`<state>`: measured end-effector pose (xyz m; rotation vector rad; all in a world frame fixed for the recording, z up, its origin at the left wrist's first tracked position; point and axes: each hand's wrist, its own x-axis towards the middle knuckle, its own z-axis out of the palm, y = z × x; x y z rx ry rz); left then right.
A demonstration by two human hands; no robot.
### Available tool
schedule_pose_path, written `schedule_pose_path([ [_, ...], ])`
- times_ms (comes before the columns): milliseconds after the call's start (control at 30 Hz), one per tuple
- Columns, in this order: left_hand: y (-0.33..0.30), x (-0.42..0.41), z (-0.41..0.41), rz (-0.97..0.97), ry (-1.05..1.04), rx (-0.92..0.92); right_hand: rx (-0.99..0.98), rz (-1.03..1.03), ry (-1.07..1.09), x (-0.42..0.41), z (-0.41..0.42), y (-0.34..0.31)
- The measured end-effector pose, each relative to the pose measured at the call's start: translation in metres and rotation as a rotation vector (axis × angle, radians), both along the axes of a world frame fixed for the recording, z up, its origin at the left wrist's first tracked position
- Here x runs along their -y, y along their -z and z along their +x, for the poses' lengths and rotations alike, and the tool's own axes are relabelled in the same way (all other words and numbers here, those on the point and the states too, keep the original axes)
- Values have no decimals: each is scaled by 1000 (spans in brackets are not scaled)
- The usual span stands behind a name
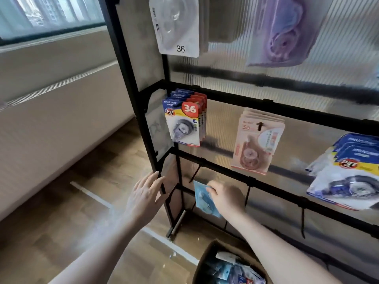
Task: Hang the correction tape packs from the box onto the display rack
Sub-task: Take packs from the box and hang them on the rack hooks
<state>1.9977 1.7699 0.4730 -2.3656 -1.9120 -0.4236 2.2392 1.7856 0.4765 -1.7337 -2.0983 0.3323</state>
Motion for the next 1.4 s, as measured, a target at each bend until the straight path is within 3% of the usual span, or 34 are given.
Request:
schedule_pose_path([
  [300, 64, -25, -34, -131, 33, -1, -68, -37, 12, -42, -41, 53],
  [633, 96, -39, -63, -210, 97, 20, -97, -46, 85, -57, -70, 77],
  [1000, 111, -59, -87, -240, 164, -30, 25, -32, 1, -61, -72, 92],
  [1233, 134, -66, -94, -291, 212, -10, 44, -101, 74, -83, -65, 100],
  [1400, 155, -68, -89, -295, 250, -36, 47, -21, 114, -102, -60, 110],
])
